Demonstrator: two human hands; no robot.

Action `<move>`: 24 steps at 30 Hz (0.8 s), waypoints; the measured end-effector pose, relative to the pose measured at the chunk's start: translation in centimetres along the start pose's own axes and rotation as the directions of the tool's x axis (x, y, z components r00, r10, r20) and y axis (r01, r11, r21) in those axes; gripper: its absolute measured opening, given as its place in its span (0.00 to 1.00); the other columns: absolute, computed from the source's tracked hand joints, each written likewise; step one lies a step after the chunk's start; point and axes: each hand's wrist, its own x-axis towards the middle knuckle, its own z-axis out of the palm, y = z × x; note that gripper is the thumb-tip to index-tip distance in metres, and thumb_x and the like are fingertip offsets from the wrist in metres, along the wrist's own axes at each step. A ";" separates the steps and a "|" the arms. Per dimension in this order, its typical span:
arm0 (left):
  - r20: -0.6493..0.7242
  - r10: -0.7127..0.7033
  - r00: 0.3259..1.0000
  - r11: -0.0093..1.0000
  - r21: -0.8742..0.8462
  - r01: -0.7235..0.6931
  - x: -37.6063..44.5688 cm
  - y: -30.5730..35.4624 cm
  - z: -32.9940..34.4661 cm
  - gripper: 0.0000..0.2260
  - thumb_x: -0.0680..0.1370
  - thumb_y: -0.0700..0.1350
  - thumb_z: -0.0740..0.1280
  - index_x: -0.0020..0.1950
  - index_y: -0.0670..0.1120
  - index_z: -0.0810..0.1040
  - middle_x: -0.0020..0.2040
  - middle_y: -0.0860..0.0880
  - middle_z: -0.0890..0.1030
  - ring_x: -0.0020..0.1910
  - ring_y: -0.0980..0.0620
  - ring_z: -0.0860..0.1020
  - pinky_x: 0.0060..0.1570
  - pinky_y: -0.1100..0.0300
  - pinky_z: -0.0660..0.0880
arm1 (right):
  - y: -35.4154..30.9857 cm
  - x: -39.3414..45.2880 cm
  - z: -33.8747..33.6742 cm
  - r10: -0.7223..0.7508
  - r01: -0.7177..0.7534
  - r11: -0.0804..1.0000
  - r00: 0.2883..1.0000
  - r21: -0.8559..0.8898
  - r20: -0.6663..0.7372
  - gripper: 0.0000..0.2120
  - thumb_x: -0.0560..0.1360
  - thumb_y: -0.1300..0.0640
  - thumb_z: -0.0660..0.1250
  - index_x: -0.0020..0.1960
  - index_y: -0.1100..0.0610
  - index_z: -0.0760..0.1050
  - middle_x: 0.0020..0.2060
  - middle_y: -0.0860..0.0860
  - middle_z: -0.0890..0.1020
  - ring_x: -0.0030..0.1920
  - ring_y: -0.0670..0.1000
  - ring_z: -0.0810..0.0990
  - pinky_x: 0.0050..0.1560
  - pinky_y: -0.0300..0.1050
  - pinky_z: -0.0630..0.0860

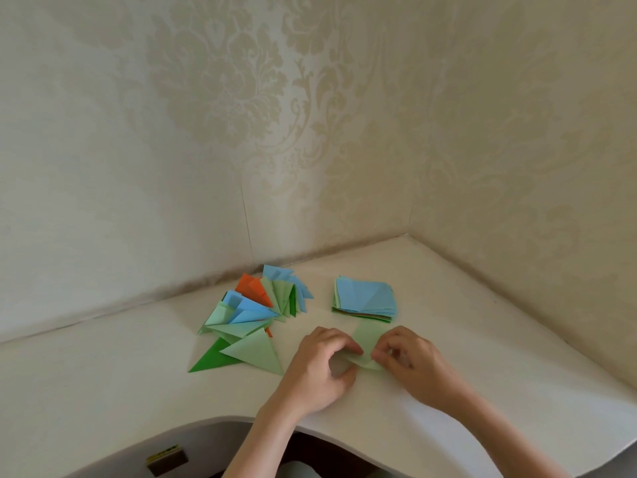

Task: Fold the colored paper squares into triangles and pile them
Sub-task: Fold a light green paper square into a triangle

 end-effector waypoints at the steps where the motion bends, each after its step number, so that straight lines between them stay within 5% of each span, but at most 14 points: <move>1: -0.013 0.001 1.000 1.000 -0.008 -0.001 0.0 -0.1 0.1 0.07 0.71 0.46 0.69 0.48 0.54 0.81 0.48 0.62 0.78 0.54 0.61 0.73 0.57 0.60 0.70 | 0.1 0.1 -0.2 0.005 -0.005 1.000 1.000 0.011 -0.017 0.06 0.76 0.51 0.68 0.41 0.51 0.78 0.44 0.43 0.78 0.43 0.40 0.75 0.43 0.30 0.69; 8: -0.019 -0.009 1.000 1.000 -0.002 0.008 0.1 -0.5 0.4 0.03 0.75 0.45 0.71 0.46 0.52 0.83 0.46 0.60 0.79 0.51 0.60 0.73 0.54 0.63 0.70 | 0.8 -1.7 0.8 -0.042 0.044 0.999 0.991 0.010 -0.125 0.08 0.70 0.55 0.74 0.40 0.44 0.78 0.40 0.41 0.80 0.44 0.41 0.78 0.43 0.30 0.70; 10: -0.024 -0.004 1.000 1.000 0.003 0.005 0.1 -0.6 0.5 0.02 0.74 0.45 0.71 0.45 0.52 0.83 0.45 0.60 0.79 0.51 0.60 0.74 0.53 0.63 0.70 | 1.0 -2.5 1.0 -0.056 0.059 0.998 0.988 0.015 -0.146 0.03 0.73 0.51 0.71 0.41 0.48 0.81 0.44 0.39 0.79 0.46 0.39 0.78 0.46 0.28 0.69; 13: -0.019 0.000 1.000 1.000 0.007 0.000 0.2 -0.8 0.6 0.01 0.74 0.48 0.72 0.44 0.52 0.83 0.45 0.60 0.79 0.49 0.60 0.73 0.52 0.64 0.70 | 1.0 -3.0 1.7 -0.074 0.069 0.997 0.983 -0.034 -0.168 0.12 0.71 0.39 0.66 0.42 0.46 0.81 0.47 0.37 0.77 0.49 0.37 0.76 0.51 0.30 0.68; 18: -0.048 -0.016 0.999 1.000 0.017 0.017 0.3 -0.8 0.9 0.09 0.74 0.53 0.71 0.40 0.48 0.82 0.41 0.59 0.78 0.47 0.60 0.73 0.47 0.65 0.69 | 0.7 -2.1 2.8 -0.030 0.004 0.994 0.968 -0.105 -0.251 0.13 0.70 0.38 0.65 0.38 0.47 0.78 0.43 0.38 0.76 0.46 0.42 0.75 0.48 0.48 0.73; 24: -0.254 0.034 0.967 0.982 0.189 0.015 0.5 -1.6 1.5 0.21 0.71 0.65 0.65 0.39 0.47 0.79 0.40 0.55 0.74 0.42 0.53 0.71 0.42 0.60 0.70 | 0.2 -1.5 3.5 0.057 -0.098 0.973 0.979 -0.208 -0.198 0.10 0.75 0.46 0.67 0.43 0.52 0.78 0.49 0.42 0.73 0.53 0.48 0.72 0.52 0.45 0.64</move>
